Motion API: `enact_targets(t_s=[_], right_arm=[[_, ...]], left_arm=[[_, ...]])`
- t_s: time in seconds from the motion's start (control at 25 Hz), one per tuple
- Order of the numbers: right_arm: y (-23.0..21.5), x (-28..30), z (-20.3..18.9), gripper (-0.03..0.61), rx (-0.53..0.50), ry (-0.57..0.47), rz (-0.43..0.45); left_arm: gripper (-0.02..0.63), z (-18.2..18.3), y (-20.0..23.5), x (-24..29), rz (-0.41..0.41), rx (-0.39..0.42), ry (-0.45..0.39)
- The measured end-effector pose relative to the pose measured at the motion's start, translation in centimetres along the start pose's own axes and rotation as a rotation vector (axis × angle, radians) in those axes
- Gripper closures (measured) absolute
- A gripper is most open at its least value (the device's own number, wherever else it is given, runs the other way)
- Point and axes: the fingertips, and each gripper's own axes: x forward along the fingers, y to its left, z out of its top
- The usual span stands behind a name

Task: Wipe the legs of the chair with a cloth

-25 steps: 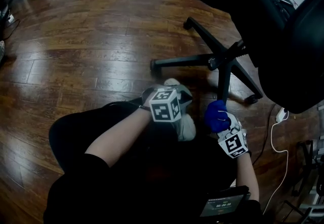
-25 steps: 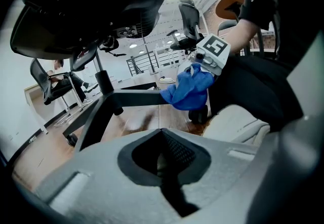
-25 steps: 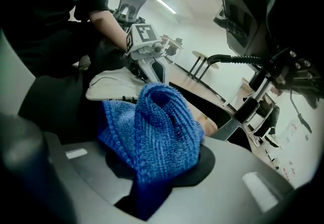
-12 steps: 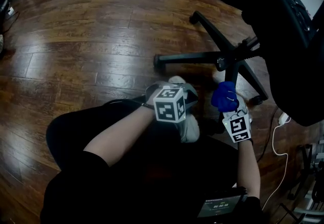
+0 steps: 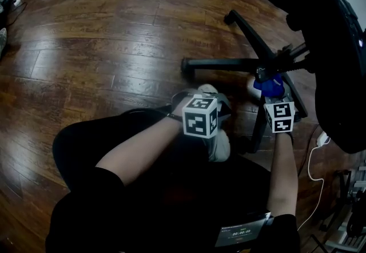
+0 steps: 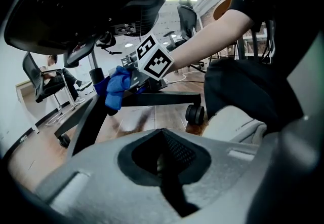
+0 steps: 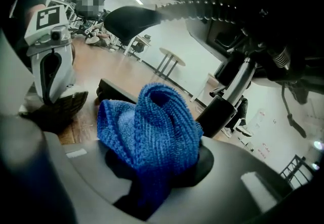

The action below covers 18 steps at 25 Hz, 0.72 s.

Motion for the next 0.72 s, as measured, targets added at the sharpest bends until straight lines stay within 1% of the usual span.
enact_targets(t_s=[0.12, 0.2, 0.28, 0.4, 0.48, 0.64, 0.72], right_arm=[[0.3, -0.3, -0.3, 0.476, -0.029, 0.024, -0.039], [0.7, -0.5, -0.5, 0.477, -0.033, 0.035, -0.037], [1.4, -1.0, -0.8, 0.482, -0.053, 0.041, -0.015], [3.6, -2.2, -1.5, 0.482, -0.118, 0.062, 0.044], [5.3, -3.4, -2.0, 0.482, -0.139, 0.062, 0.096], [9.0, -7.6, -3.3, 0.482, -0.090, -0.015, 0.237], [10.7, -9.5, -3.9, 0.482, -0.076, -0.034, 0.290]], left_arm=[[0.613, 0.0, 0.0, 0.0, -0.002, -0.003, -0.001], [0.613, -0.1, 0.0, 0.0, 0.000, -0.002, -0.001], [0.613, -0.1, 0.0, 0.0, 0.001, -0.002, -0.001], [0.613, -0.2, -0.1, 0.0, 0.004, 0.000, 0.000], [0.613, -0.3, -0.1, -0.1, 0.013, -0.002, -0.002], [0.613, -0.4, -0.1, -0.1, 0.037, -0.007, -0.004], [0.613, -0.5, -0.1, -0.1, 0.042, -0.004, -0.002]])
